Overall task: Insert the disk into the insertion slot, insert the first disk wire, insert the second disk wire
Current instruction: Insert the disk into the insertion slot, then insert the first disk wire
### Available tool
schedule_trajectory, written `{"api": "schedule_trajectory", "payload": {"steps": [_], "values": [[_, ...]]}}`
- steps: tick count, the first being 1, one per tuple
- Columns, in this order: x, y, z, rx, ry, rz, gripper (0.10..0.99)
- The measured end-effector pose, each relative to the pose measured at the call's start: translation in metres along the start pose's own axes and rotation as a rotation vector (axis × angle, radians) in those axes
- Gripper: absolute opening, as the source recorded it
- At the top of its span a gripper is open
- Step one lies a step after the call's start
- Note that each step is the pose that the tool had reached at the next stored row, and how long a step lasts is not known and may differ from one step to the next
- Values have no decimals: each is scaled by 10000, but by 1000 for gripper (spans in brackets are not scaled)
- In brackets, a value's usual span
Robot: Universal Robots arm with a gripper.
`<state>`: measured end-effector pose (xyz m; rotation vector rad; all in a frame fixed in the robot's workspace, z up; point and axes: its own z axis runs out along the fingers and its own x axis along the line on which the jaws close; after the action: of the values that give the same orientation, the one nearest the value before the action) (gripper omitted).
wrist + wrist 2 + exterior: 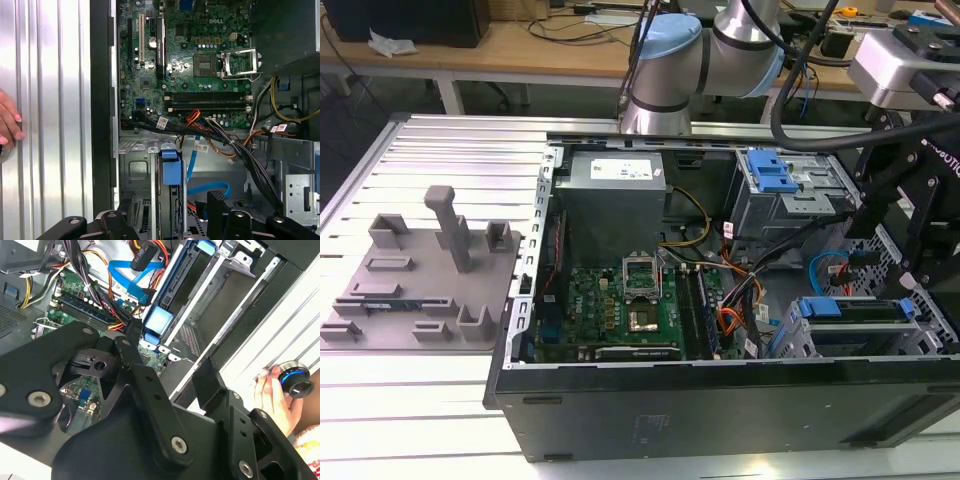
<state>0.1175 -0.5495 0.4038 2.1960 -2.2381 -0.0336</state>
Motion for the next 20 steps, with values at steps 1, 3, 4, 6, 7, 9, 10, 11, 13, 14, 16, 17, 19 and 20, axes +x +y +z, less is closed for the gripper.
{"api": "schedule_trajectory", "payload": {"steps": [1, 3, 4, 6, 7, 9, 10, 11, 13, 14, 16, 17, 19, 20], "values": [[0, 0, 0, 0, 0, 0, 682], [-1, 0, 0, 0, 0, 0, 682], [-1, 0, 0, 0, 0, 0, 682], [-1, 0, 0, 0, 0, 0, 682], [-5, 0, 1, 1, 4, 8, 682], [-5, 0, 0, 1, 5, 9, 682], [-4, 1, 0, 1, 5, 9, 682], [-4, 1, 0, 1, 4, 10, 682], [-5, 1, 0, 2, 5, 10, 682], [-5, 1, 0, 0, 10, -184, 682], [-32, 2, 1, 65, 529, -458, 682], [-32, 2, 4, 66, 574, -327, 682], [-32, 3, 7, 58, 579, 140, 682], [-32, 3, 10, 56, 575, 287, 682]]}}
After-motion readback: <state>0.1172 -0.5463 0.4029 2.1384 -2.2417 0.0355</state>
